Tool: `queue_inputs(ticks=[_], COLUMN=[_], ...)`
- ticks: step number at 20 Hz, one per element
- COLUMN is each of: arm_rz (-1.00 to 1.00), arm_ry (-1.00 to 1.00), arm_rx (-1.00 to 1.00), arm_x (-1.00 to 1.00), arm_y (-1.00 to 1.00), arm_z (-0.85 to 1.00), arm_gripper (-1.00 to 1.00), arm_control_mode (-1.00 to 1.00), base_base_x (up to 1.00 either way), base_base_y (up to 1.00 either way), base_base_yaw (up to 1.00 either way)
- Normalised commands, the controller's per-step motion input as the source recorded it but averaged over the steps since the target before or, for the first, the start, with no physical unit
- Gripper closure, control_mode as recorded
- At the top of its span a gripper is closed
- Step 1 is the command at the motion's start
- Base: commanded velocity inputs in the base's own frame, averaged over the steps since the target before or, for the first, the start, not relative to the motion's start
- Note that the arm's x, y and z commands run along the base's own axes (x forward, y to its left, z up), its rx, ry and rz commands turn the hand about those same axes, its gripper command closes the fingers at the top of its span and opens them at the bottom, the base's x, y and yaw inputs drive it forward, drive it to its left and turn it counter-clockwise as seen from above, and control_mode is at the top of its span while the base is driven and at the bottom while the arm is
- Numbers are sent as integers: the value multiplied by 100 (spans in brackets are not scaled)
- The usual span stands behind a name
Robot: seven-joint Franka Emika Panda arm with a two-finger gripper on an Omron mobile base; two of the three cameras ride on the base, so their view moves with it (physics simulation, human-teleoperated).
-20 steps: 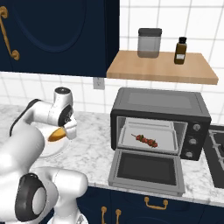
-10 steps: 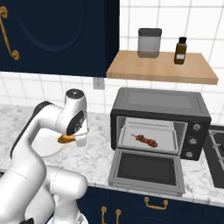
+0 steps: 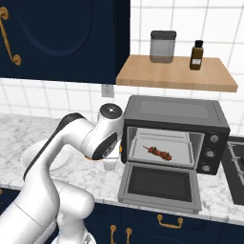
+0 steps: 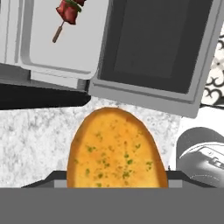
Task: Pick up the kebab skewer and baguette bread, and place them inside the toaster oven. Close the toaster oven door and start by setting the timer.
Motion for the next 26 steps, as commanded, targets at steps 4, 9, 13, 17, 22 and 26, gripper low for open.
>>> queue_inputs(ticks=[4,9,13,17,22,26], arm_rz=[-17,-12,-9,-2,0,0], arm_ry=[0,0,0,0,0,0], arm_rx=[6,3,0,0,0,0], arm_x=[-10,5,25,63,68,39], arm_y=[-99,-81,-66,-39,-18,-35], arm_z=[22,9,0,-3,-31,-43], arm_gripper=[100,100,100,100,100,100], arm_control_mode=[-100,-100,-100,-100,-100,-100], base_base_x=[0,0,0,0,0,0], base_base_y=[0,0,0,0,0,0], base_base_yaw=[0,0,0,0,0,0])
